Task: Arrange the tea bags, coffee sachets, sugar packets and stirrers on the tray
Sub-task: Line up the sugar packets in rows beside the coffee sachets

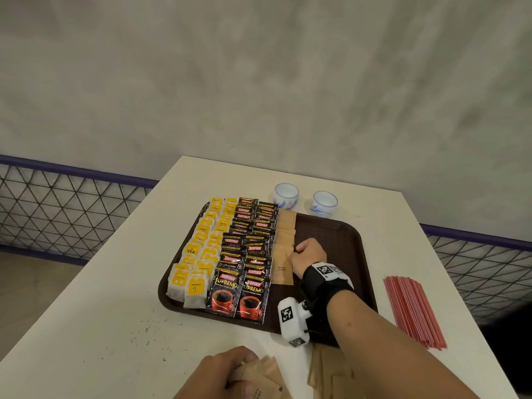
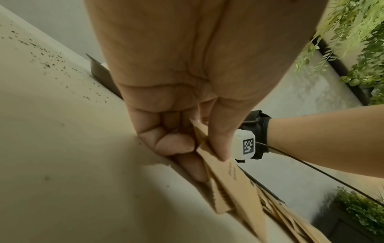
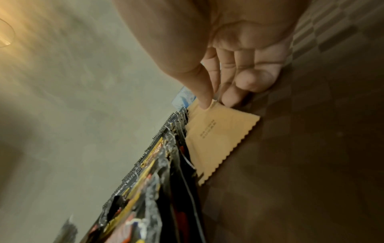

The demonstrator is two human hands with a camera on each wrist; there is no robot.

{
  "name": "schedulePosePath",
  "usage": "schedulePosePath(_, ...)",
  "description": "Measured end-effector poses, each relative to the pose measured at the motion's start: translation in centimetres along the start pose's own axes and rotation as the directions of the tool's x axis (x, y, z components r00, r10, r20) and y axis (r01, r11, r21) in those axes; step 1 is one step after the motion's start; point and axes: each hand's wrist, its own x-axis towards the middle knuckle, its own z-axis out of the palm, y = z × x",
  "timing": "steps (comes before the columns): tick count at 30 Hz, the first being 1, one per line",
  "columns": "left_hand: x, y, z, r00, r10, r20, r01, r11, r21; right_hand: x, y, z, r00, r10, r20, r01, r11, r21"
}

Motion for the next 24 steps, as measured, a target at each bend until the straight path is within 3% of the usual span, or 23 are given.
schedulePosePath(17, 0.06, 0.18, -0.06, 1.0, 0.003, 0.017, -0.003, 1.0, 0.019, 0.45, -0.45, -0.05, 0.998, 0.055, 0.033, -0.055, 0.998, -0.014)
schedulePosePath(24, -0.02, 0.07, 0.06, 1.0, -0.02, 0.006, 0.02, 1.0, -0.019, 0.88, 0.05, 0.05, 0.998, 0.061, -0.016, -0.061, 0.997, 0.047)
